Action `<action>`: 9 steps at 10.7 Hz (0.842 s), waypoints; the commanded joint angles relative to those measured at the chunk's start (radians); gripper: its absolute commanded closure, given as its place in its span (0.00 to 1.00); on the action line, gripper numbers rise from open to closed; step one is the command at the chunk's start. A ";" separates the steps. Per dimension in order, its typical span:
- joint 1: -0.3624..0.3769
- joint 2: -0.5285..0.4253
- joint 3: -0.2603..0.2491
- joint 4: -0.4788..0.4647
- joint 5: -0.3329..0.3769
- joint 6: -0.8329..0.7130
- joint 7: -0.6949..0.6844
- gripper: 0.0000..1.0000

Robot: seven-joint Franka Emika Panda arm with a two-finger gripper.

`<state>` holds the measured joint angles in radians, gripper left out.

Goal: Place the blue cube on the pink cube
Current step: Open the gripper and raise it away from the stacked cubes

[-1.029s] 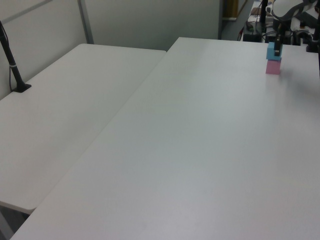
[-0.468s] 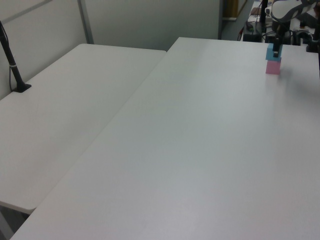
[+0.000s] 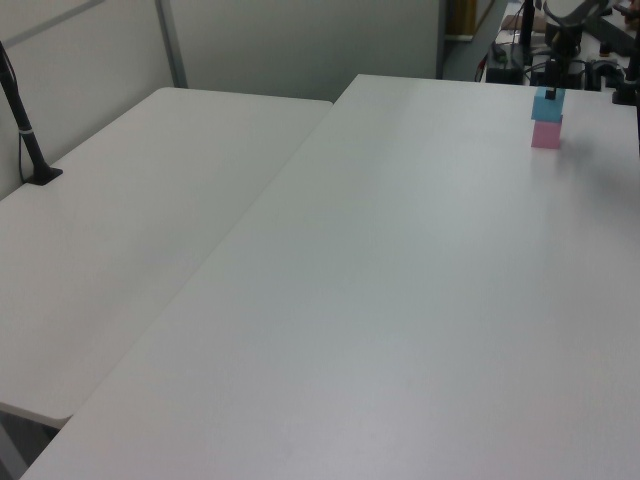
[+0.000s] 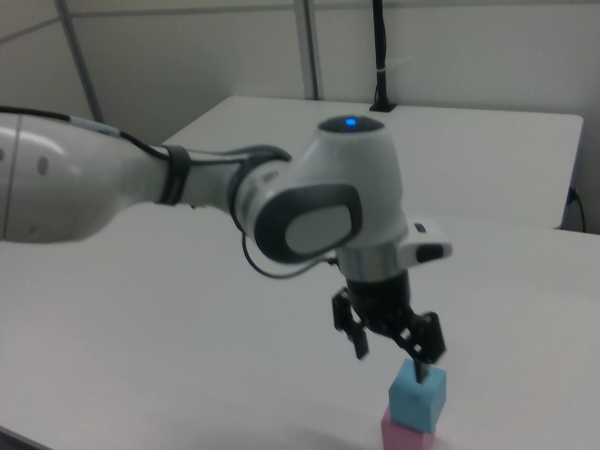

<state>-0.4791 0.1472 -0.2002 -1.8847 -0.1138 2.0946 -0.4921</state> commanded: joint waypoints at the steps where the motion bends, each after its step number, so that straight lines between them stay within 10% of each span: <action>1: 0.114 -0.101 0.002 0.032 0.006 -0.224 0.302 0.00; 9: 0.504 -0.248 -0.019 0.104 0.002 -0.321 0.663 0.00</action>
<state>-0.0400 -0.0969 -0.2073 -1.8192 -0.1105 1.7881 0.1816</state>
